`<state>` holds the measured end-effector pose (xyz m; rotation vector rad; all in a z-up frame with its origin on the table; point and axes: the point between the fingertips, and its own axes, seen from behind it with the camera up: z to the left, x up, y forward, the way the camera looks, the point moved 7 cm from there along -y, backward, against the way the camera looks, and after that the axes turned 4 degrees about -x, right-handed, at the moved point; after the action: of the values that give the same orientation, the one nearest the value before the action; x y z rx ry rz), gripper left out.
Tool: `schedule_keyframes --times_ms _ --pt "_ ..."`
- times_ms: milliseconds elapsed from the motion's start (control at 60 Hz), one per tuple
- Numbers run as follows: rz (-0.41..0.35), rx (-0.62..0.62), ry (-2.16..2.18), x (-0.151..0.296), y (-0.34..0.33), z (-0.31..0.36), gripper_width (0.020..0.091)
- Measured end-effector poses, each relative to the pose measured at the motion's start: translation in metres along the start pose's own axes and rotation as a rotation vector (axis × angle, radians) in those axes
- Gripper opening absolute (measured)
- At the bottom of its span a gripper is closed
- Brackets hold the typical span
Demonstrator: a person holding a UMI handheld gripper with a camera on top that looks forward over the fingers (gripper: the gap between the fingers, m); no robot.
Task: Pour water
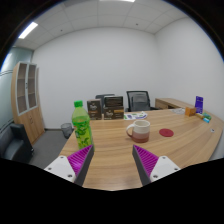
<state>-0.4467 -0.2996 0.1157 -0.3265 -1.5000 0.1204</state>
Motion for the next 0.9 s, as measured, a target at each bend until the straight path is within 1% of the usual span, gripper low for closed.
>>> schedule_keyframes --times_ms 100,200,417,500,583,600,633,667,683,767,800,817,850,883,900 --pt "0.014 0.072 -0.023 -0.003 0.016 0.051 0.0803" --pt "-0.011 0.111 -0.03 0.007 0.041 0.079 0.0801" --pt "-0.04 0.132 -0.056 0.025 0.103 0.113 0.0802" --pt "-0.054 0.122 -0.056 0.028 0.121 0.118 0.08" --pt "-0.064 0.113 -0.058 0.029 0.136 0.122 0.0784" --pt "-0.061 0.109 -0.058 0.027 0.139 0.122 0.077" --pt "-0.054 0.107 -0.06 0.024 0.143 0.122 0.0712" --pt "-0.05 0.109 -0.054 0.021 0.146 0.124 0.0603" --pt "-0.051 0.107 -0.048 0.021 0.147 0.124 0.057" --pt "-0.08 0.122 -0.048 0.021 0.147 0.124 0.0511" --pt "-0.084 0.13 -0.043 0.02 0.15 0.124 0.0502" --pt "-0.082 0.134 -0.038 0.019 0.15 0.123 0.0501" --pt "-0.073 0.142 -0.025 0.019 0.15 0.123 0.0469" --pt "-0.061 0.143 -0.012 0.019 0.15 0.122 0.0466" --pt "-0.054 0.142 -0.012 0.019 0.151 0.121 0.045"
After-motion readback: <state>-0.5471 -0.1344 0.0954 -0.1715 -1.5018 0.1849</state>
